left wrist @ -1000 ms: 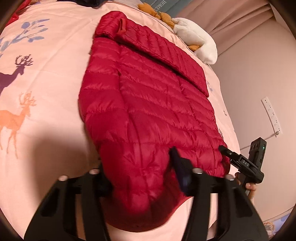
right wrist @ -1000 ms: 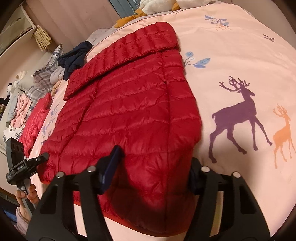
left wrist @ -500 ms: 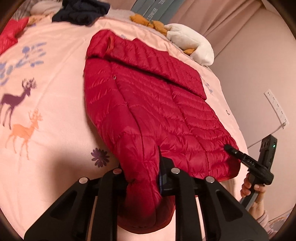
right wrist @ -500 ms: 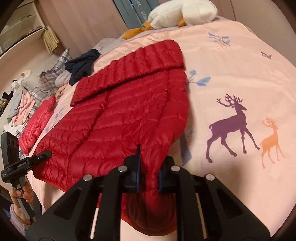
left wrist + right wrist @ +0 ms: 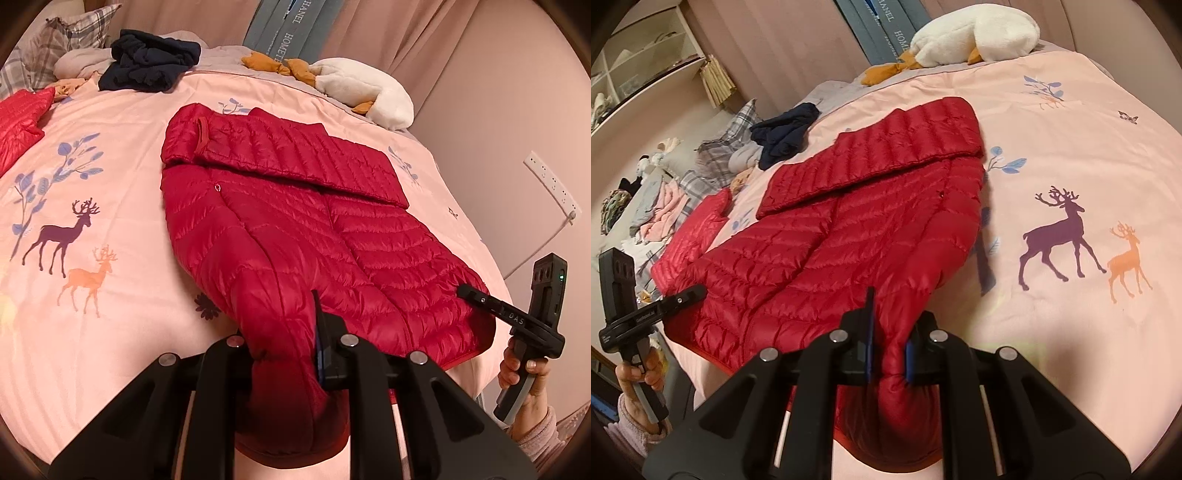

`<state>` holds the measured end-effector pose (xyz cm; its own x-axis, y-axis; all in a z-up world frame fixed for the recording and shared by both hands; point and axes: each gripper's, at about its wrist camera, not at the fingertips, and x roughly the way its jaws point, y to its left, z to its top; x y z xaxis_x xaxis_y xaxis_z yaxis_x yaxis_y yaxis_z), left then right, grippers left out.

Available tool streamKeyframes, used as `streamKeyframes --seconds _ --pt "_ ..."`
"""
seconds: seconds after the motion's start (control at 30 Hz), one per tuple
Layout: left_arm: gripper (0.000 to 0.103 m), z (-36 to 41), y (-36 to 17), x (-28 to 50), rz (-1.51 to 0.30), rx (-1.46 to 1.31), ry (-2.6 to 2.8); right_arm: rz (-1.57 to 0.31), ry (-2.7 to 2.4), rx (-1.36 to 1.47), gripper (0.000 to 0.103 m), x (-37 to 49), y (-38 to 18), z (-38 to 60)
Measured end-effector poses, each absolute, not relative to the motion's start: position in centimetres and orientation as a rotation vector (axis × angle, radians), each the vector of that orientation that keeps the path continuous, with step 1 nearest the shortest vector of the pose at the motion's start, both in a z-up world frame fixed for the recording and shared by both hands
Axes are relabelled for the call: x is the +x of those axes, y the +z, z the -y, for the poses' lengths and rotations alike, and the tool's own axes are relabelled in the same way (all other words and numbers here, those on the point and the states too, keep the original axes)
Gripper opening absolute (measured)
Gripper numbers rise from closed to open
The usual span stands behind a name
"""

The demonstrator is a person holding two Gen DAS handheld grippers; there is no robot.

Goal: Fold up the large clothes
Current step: 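Lift the red jacket's hem with both tools and fold it toward the collar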

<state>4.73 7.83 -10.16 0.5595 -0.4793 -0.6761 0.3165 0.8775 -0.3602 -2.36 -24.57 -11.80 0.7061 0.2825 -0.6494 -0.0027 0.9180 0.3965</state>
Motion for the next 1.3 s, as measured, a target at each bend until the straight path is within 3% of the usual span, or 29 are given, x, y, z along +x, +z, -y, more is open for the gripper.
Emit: streamKeyframes --seconds 1.3 --pt "0.018 -8.3 -7.6 3.2 -0.822 -0.173 -0.537 -0.716 0.333 0.362 0.012 -8.2 -7.8 23.7"
